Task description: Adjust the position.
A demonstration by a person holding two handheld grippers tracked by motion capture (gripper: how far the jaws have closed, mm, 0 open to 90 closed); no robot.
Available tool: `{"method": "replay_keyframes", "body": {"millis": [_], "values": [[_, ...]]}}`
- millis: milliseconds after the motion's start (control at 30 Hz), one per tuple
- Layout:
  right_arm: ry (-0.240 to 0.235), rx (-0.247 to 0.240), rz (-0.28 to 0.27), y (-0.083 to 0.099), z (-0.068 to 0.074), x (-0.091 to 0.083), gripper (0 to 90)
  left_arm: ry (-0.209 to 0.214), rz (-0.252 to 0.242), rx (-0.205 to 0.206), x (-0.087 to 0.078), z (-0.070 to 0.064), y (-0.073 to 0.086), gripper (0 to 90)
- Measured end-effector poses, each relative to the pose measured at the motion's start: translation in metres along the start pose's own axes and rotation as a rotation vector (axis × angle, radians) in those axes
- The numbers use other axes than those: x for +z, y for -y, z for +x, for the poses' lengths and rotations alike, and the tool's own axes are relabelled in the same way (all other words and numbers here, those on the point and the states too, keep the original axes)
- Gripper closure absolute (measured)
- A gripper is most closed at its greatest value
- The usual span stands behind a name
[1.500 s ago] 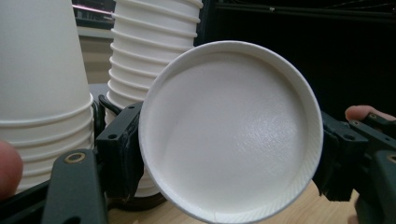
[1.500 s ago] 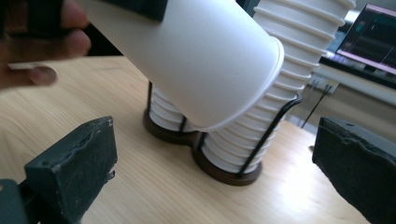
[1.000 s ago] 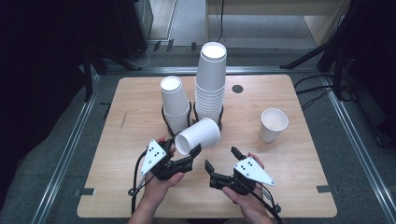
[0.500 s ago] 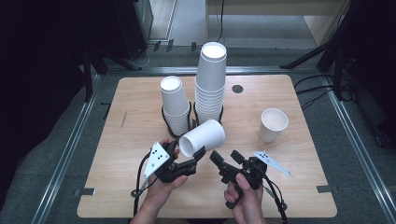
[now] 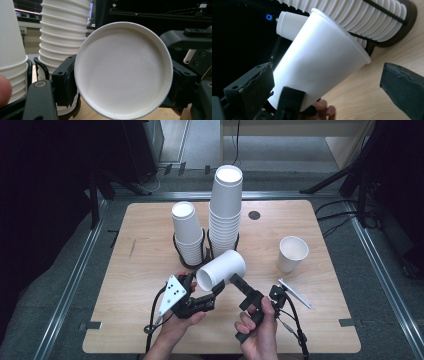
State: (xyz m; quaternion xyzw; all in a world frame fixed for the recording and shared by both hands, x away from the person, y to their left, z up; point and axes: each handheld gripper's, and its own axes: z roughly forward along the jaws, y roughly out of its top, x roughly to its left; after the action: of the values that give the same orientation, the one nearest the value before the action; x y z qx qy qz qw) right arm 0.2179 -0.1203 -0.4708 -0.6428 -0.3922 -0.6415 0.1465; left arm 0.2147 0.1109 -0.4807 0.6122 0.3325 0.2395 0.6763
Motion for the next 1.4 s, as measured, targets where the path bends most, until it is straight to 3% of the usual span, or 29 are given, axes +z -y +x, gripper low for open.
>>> {"method": "replay_keyframes", "body": {"millis": [200, 433, 767, 1400], "values": [[-0.024, 0.172, 0.015, 0.0, -0.001, 0.004, 0.0, 0.013, -0.003, 0.003, 0.002, -0.004, 0.002, 24.6], [-0.04, 0.31, 0.024, 0.0, -0.006, 0.008, 0.0, 0.024, 0.001, 0.012, 0.003, -0.008, 0.004, 24.7], [-0.052, 0.415, 0.031, -0.006, -0.013, 0.016, 0.0, 0.048, 0.007, 0.029, 0.006, -0.016, 0.007, 24.7], [-0.083, 0.517, 0.023, -0.016, -0.026, 0.029, 4.6, 0.064, 0.012, 0.05, 0.008, -0.022, 0.01, 24.7]]}}
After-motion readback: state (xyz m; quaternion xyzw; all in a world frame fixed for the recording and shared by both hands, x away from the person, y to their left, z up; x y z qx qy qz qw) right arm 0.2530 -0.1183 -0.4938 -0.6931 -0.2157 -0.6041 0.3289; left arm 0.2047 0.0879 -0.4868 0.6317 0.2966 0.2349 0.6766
